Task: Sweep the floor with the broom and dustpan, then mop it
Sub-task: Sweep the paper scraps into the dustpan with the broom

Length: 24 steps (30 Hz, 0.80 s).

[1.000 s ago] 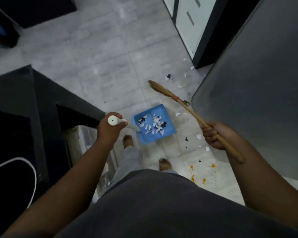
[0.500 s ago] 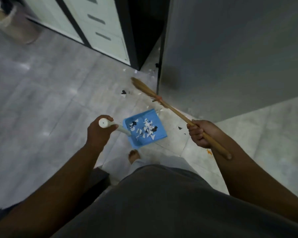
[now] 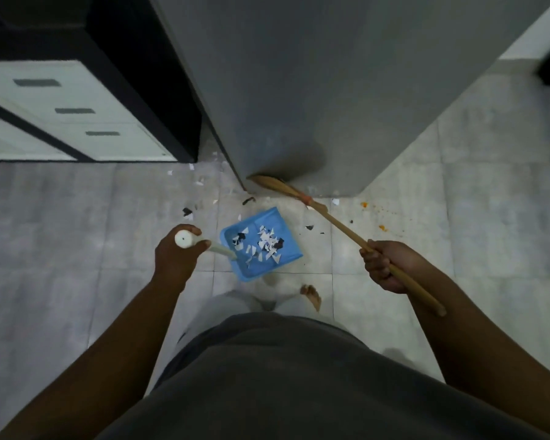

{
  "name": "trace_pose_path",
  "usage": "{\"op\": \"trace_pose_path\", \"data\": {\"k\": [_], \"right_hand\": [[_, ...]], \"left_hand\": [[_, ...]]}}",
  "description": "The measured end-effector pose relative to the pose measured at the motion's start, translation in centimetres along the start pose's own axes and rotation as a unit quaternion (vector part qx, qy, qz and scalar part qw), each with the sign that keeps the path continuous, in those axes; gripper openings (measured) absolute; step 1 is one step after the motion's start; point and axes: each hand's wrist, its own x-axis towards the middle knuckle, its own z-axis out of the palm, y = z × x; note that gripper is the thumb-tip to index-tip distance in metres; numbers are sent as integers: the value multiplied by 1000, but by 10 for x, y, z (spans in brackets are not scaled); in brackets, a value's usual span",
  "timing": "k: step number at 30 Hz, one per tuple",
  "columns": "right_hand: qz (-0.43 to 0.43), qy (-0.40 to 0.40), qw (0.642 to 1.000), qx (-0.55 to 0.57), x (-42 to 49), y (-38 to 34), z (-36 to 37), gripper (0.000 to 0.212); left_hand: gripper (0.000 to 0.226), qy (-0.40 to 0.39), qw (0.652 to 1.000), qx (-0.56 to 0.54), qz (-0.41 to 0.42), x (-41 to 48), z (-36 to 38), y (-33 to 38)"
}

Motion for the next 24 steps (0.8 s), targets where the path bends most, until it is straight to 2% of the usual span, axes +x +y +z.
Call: {"op": "trace_pose_path", "data": {"k": [7, 15, 20, 24], "right_hand": [[-32, 68, 990, 116, 0, 50, -15, 38], [-74, 151, 944, 285, 18, 100, 53, 39], [-83, 194, 918, 335, 45, 77, 58, 36], [-83, 219, 915, 328, 71, 47, 43, 32]], "left_hand": [[31, -103, 992, 61, 38, 73, 7, 17], [29, -230, 952, 162, 118, 155, 1, 43], [29, -245, 947, 169, 121, 173, 5, 41], [32, -228, 946, 195, 119, 181, 17, 29]]}}
